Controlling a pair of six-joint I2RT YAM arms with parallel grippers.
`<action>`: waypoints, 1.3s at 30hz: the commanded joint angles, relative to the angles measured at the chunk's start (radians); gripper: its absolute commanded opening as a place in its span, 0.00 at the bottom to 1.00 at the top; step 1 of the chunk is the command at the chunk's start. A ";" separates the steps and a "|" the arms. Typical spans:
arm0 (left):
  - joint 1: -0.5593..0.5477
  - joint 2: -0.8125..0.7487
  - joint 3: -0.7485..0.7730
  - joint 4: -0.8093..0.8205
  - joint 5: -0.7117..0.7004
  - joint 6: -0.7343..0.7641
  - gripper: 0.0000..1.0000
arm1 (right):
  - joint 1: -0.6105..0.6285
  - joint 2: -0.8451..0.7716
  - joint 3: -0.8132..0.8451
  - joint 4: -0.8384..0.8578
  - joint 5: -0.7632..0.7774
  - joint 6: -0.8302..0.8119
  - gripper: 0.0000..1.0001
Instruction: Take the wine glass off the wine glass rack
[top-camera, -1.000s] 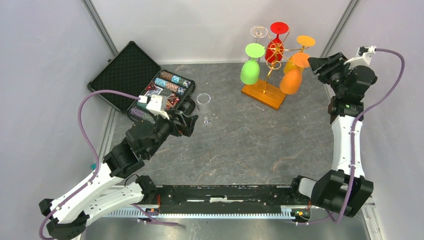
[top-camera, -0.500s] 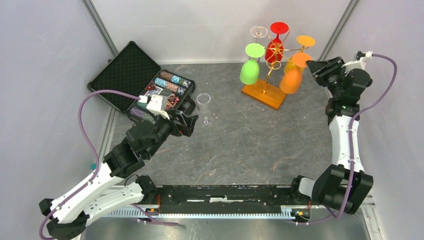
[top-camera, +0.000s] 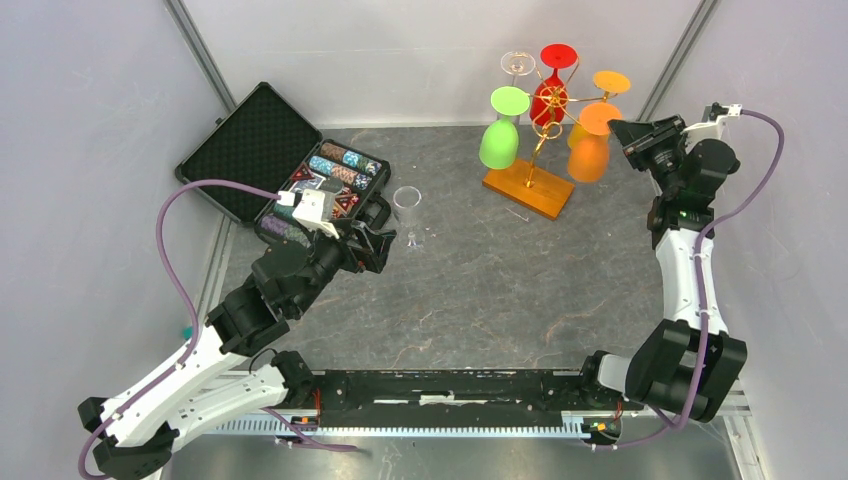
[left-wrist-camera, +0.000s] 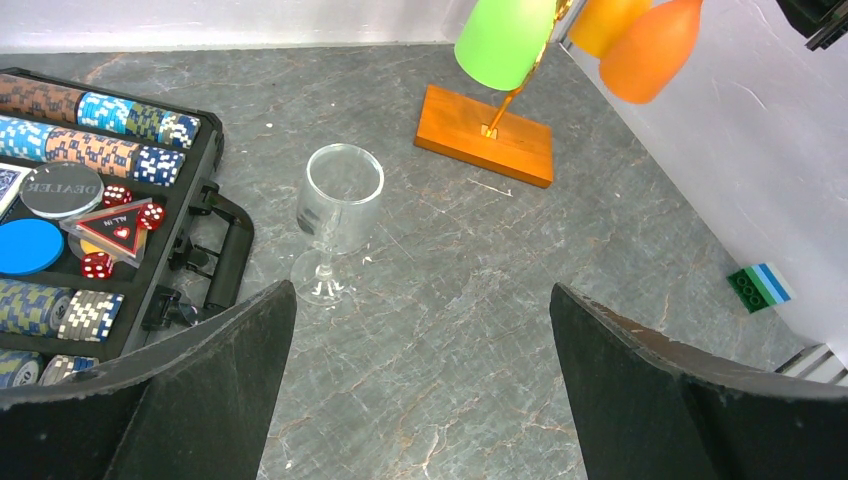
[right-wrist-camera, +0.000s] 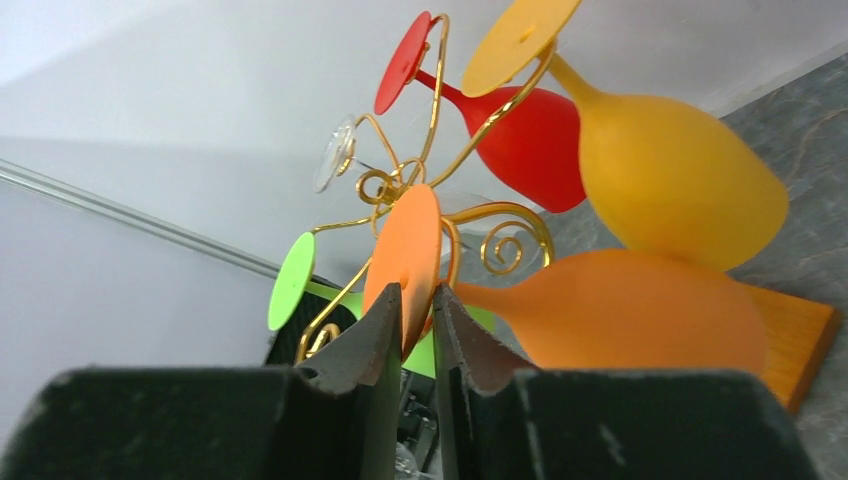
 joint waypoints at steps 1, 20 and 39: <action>-0.001 -0.015 0.010 0.027 -0.009 -0.002 1.00 | 0.004 -0.008 -0.003 0.092 -0.033 0.048 0.19; -0.001 -0.045 -0.001 0.028 -0.038 -0.003 1.00 | 0.004 -0.115 -0.038 0.048 0.034 0.184 0.00; -0.001 -0.051 -0.001 0.035 -0.051 0.001 1.00 | 0.088 -0.051 -0.024 0.138 0.035 0.265 0.00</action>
